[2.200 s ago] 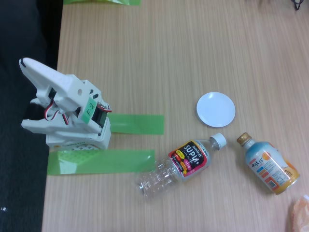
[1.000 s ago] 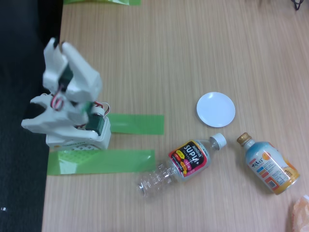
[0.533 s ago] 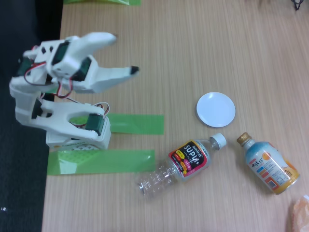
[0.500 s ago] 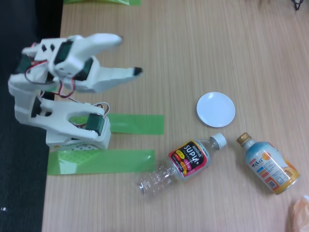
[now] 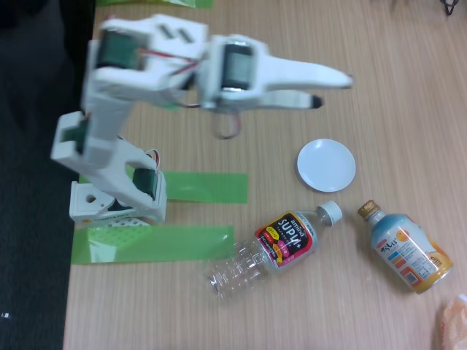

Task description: Pick up the plastic bottle and stand it up on the white place

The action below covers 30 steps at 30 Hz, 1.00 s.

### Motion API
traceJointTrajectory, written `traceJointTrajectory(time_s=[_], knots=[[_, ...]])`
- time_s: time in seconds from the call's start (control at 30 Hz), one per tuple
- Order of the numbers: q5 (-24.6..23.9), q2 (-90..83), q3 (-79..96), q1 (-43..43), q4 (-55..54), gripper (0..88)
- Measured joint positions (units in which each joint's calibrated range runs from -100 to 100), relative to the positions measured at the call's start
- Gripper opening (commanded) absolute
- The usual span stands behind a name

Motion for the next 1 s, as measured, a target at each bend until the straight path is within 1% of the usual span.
traceJointTrajectory(time_s=[0.1, 0.2, 0.33, 0.47, 0.53, 0.77, 0.87, 1.0], knots=[[-4.4, 5.9, -5.8, -4.6, 3.7, 29.2], [-8.5, 9.7, -7.9, -8.2, 6.7, 29.2], [-13.7, 11.7, -8.2, -9.4, 9.7, 29.2], [-17.5, 12.0, -6.5, -9.9, 9.9, 29.2], [-18.6, 12.0, -4.0, -10.0, 9.9, 29.2], [-19.7, 12.0, 7.8, -9.0, 9.7, 29.2], [-21.0, 12.0, 11.5, -8.2, 7.1, 29.2], [-21.3, 12.0, 14.3, -8.7, 3.7, 28.8]])
